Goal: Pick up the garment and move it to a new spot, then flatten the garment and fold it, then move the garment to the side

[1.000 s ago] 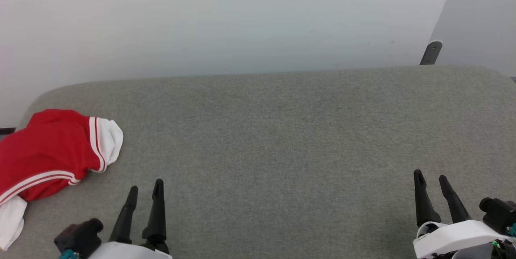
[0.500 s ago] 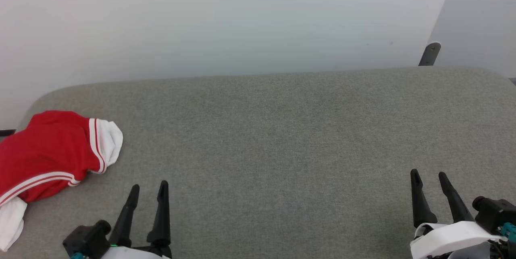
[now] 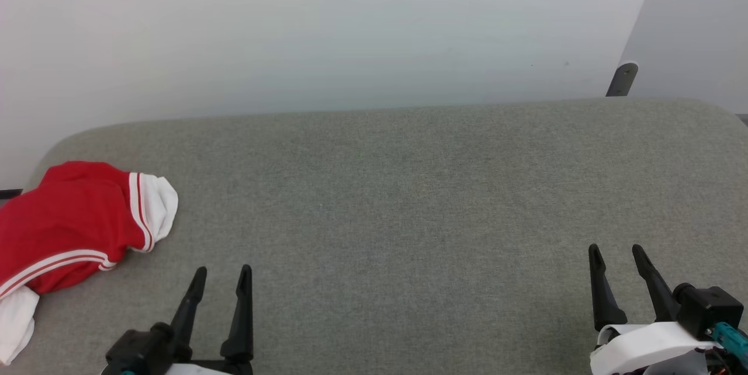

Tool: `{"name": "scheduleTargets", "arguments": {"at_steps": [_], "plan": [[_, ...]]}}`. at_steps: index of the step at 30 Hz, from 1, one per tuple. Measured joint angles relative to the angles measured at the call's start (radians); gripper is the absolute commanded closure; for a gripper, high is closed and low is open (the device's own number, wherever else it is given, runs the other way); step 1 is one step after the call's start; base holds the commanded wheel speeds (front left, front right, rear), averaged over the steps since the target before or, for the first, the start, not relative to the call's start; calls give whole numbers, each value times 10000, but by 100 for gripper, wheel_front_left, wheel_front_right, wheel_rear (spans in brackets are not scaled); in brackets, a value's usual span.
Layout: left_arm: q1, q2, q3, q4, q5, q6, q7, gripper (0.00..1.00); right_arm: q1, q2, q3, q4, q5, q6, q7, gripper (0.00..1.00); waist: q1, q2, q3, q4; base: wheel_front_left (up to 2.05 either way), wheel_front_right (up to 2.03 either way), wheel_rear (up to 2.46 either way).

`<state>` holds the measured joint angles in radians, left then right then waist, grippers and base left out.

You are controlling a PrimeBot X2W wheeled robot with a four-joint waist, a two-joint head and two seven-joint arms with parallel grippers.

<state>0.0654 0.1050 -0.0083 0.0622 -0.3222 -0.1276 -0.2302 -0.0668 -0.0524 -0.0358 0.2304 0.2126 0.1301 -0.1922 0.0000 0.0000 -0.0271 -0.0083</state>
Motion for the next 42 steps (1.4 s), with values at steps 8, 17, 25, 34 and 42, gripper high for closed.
{"name": "scheduleTargets", "arguments": {"at_steps": [8,17,25,34,42], "plan": [[61,36,-65,-102,541,-2,-159,0,1,0,33,-33,-600,2,-111,0,0,0,-20,-18,0,0,0],[129,90,-167,-196,1085,-6,-301,0,2,0,69,-67,-1218,2,-280,0,0,0,-57,-31,0,0,0],[168,123,-186,-209,1127,-13,-334,0,46,2,75,-71,-1266,2,-290,0,0,0,-83,-27,0,0,0],[177,155,-224,-96,1064,-15,-337,0,97,0,67,-92,-1264,2,-293,0,0,0,-105,66,0,0,0],[-15,280,142,253,1246,151,-337,0,191,2,207,-71,-1208,2,-230,0,0,0,-238,886,0,0,0]]}}
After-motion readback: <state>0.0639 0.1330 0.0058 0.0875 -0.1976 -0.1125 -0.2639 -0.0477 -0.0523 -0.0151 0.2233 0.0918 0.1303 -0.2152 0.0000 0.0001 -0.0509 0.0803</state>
